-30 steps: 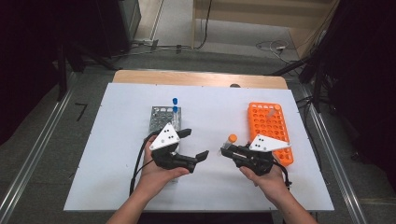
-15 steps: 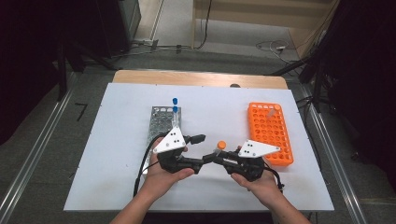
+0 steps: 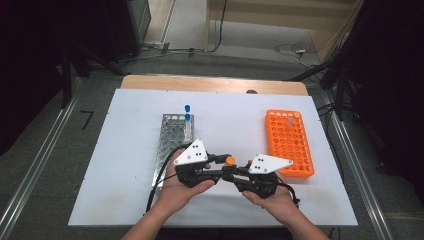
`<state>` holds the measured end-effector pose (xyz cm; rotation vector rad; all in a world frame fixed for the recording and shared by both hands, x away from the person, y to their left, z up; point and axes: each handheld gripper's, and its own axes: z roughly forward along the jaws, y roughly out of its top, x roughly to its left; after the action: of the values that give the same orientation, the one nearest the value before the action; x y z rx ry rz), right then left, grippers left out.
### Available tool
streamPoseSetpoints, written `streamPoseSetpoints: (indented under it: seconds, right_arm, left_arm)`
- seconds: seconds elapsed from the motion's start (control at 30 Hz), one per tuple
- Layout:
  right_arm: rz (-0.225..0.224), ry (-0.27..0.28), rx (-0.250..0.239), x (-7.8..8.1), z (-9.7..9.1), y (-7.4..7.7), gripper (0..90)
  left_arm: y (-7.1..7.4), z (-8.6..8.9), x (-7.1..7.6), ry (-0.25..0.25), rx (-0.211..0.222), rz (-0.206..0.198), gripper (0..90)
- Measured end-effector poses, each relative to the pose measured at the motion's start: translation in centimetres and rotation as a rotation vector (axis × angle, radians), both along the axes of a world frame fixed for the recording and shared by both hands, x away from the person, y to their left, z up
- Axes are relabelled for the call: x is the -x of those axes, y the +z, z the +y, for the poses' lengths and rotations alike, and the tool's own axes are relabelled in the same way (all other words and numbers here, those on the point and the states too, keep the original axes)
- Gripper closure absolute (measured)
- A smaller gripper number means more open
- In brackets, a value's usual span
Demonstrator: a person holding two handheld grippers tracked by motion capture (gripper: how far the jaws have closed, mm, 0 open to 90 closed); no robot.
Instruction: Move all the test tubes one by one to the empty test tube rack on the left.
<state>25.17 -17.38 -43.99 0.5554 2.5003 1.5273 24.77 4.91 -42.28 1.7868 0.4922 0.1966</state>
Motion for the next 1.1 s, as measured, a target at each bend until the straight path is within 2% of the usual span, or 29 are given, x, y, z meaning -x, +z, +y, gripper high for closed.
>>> streamPoseSetpoints:
  seconds: [0.07,0.2,0.4,0.67,0.8,0.87,0.97,1.1]
  right_arm:
    - [0.001,0.0,0.0,0.0,0.0,0.0,73.1]
    - [0.008,0.001,-0.001,-0.1,0.0,0.0,72.9]
    - [0.006,-0.004,-0.009,-0.3,-0.3,0.0,70.9]
    - [0.039,-0.011,-0.034,-1.3,-1.6,0.0,52.6]
    - [0.042,-0.019,-0.024,-1.8,-2.5,0.1,35.3]
    - [0.035,-0.042,-0.011,-2.0,-2.9,0.1,23.5]
    - [0.034,-0.078,-0.007,-2.2,-3.9,0.1,12.0]
    - [0.039,-0.111,-0.015,-2.5,-5.6,0.2,4.8]
  left_arm:
    - [0.0,0.0,0.1,-0.001,-0.01,-0.013,70.8]
    - [0.0,0.1,0.1,0.017,-0.018,-0.029,74.0]
    - [0.2,0.3,-0.1,0.033,-0.016,-0.039,74.8]
    - [0.7,2.0,-0.6,0.107,0.011,-0.042,74.8]
    - [0.8,2.9,-1.0,0.144,0.018,-0.045,74.8]
    - [0.8,3.4,-1.2,0.16,0.019,-0.044,74.8]
    - [0.8,4.1,-1.5,0.187,0.02,-0.044,74.8]
    - [0.9,5.2,-2.1,0.223,0.017,-0.047,74.8]
